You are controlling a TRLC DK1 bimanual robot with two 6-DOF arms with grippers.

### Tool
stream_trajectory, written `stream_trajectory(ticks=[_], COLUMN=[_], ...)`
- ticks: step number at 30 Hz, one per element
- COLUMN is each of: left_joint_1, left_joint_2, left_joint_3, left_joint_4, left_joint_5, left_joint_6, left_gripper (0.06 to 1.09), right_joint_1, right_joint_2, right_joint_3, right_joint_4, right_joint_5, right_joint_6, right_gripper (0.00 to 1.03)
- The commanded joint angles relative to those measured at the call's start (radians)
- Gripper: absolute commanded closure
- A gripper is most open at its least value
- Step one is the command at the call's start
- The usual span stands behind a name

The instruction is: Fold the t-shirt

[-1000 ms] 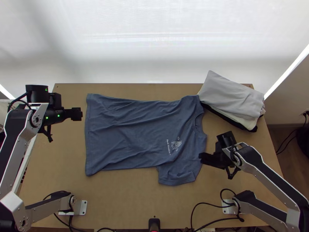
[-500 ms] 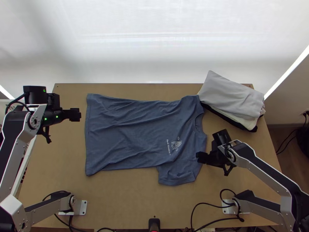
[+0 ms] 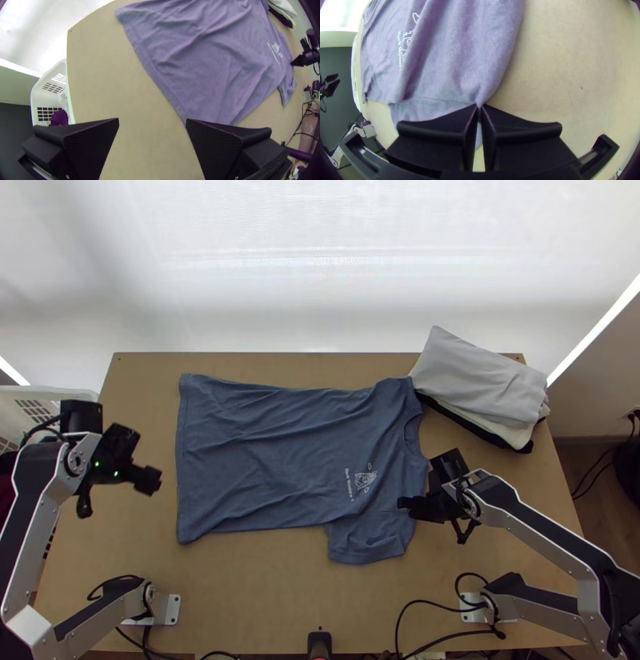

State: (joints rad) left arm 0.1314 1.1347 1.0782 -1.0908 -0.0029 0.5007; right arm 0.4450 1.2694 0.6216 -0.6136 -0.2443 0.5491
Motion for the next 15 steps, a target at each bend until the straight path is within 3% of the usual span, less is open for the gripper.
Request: stream_trajectory(ticks=[1, 5, 7, 15], left_joint_1=[0.013, -0.012, -0.072, -0.322], left_joint_2=[-0.015, -0.043, -0.064, -0.069], left_joint_3=[-0.057, -0.149, -0.205, -0.320], left_joint_4=[-0.089, -0.152, -0.162, -0.126], left_joint_5=[0.014, 0.011, -0.032, -0.068], left_joint_6=[0.150, 0.233, 0.234, 0.113], left_gripper=[0.11, 0.11, 0.11, 0.20], right_joint_1=[0.004, 0.004, 0.004, 0.003], right_joint_2=[-0.005, -0.010, -0.016, -0.022], right_joint_3=[0.003, 0.010, 0.015, 0.021], right_joint_4=[0.002, 0.002, 0.002, 0.002], right_joint_5=[-0.004, -0.004, -0.004, -0.004], right_joint_6=[0.015, 0.015, 0.015, 0.032], right_gripper=[1.00, 1.00, 1.00, 1.00])
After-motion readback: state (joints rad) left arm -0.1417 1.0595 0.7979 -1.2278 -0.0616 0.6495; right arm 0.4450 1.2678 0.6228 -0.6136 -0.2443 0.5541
